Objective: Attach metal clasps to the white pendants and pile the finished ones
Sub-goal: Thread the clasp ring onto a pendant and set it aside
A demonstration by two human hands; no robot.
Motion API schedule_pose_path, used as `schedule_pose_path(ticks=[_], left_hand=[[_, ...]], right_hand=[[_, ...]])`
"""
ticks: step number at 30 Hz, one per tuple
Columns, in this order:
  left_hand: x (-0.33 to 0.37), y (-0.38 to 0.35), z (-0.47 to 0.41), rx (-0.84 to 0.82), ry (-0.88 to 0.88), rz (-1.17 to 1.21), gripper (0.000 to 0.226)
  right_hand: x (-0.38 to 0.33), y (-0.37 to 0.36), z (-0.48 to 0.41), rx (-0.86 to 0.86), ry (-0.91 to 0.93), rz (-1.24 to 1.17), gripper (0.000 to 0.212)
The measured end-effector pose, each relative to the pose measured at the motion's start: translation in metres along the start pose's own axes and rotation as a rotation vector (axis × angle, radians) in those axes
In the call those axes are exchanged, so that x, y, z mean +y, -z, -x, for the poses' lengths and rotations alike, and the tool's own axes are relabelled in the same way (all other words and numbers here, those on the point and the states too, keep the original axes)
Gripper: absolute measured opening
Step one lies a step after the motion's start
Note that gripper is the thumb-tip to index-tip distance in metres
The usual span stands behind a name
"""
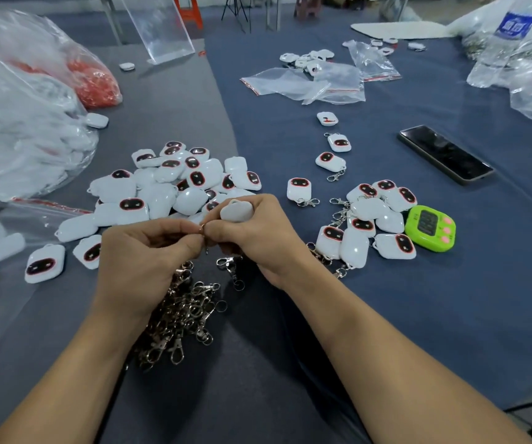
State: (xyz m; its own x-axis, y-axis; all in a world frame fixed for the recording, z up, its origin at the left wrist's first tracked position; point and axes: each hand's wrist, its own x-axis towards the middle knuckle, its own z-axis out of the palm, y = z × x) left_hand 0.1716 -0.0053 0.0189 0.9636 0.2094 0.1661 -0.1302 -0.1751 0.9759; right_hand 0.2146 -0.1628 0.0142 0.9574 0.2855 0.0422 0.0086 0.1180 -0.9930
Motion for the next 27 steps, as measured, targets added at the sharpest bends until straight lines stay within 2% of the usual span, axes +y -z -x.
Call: schedule_pose_path(ticks=[3, 7, 14, 18, 20, 22, 25, 27], left_hand=[[0.003, 0.005, -0.002, -0.039, 0.000, -0.021, 0.030], [0.004, 0.012, -0.003, -0.058, -0.016, -0.074, 0.017], [-0.002, 0.020, -0.007, -0.110, -0.016, -0.173, 0.014], [-0.002, 0.014, -0.005, -0.033, -0.047, -0.218, 0.013], [-0.001, 0.012, -0.004, 0.047, -0.092, -0.313, 0.014], [0.000, 0.013, -0.004, 0.063, -0.154, -0.501, 0.017], [0.001, 0.013, -0.003, -0.029, -0.236, -0.806, 0.016], [0.002, 0.011, -0.004, -0.095, -0.237, -0.867, 0.018]], right_hand=[[0.001, 0.000, -0.003, -0.072, -0.038, -0.041, 0.016], [0.001, -0.001, -0.003, -0.120, -0.074, -0.046, 0.002], [-0.002, -0.001, -0.005, -0.226, -0.058, 0.042, 0.018], [-0.001, -0.004, -0.006, -0.196, -0.076, 0.115, 0.018], [0.000, -0.002, -0.007, -0.124, -0.111, 0.158, 0.035], [-0.002, 0.001, -0.007, -0.094, -0.169, 0.188, 0.042], [0.000, 0.005, -0.005, -0.057, -0.147, 0.310, 0.028], [0.004, 0.009, -0.004, 0.008, -0.058, 0.494, 0.022]])
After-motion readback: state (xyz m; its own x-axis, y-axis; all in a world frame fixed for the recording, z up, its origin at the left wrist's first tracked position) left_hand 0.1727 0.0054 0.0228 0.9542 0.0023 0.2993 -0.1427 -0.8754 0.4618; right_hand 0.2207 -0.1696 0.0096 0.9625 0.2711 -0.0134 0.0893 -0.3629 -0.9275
